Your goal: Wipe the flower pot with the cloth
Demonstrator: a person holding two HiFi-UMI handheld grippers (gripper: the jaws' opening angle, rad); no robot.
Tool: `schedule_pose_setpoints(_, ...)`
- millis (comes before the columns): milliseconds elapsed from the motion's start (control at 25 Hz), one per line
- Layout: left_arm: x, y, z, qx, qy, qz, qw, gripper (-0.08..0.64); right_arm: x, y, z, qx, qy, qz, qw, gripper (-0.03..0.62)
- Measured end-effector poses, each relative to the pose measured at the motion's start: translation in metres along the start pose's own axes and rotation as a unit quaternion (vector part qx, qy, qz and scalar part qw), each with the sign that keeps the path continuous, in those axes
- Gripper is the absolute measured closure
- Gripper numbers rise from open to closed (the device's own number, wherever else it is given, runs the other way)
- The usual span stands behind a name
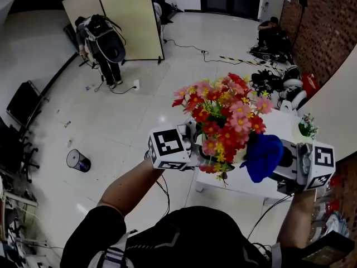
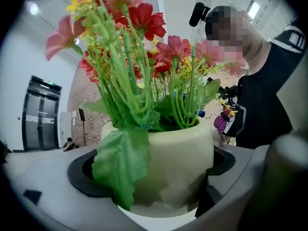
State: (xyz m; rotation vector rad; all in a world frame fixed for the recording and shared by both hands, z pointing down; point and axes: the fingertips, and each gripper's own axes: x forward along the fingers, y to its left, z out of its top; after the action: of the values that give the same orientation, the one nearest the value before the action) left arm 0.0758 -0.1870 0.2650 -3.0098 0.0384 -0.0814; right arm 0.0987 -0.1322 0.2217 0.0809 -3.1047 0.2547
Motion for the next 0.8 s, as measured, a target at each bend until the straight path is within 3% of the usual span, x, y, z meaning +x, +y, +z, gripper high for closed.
schedule_pose_setpoints(120,-0.001,-0.017,-0.005,0.010,-0.008,-0.010,0.9999,-0.009,0.009,0.032,-0.018,-0.004,0.015,0.039,0.999,0.528)
schedule_pose_setpoints(240,-0.007,-0.044,-0.006,0.033,-0.021,-0.040,0.9984,-0.009,-0.002,0.057,-0.015,-0.005,0.000,0.065,0.998,0.528)
schedule_pose_setpoints(520,-0.006,-0.056,0.005,0.041,-0.032,-0.095,0.9941,-0.009,-0.041,-0.047,0.024,0.013,-0.055,0.051,0.997,0.528)
schedule_pose_setpoints(680,-0.002,-0.063,0.007,0.013,-0.047,-0.111,0.9926,-0.009,-0.004,-0.068,0.016,0.045,-0.029,0.131,0.990,0.528)
schedule_pose_setpoints(800,-0.002,-0.067,0.010,0.007,-0.054,-0.112,0.9922,-0.009,0.020,-0.052,0.009,0.057,0.005,0.216,0.975,0.528)
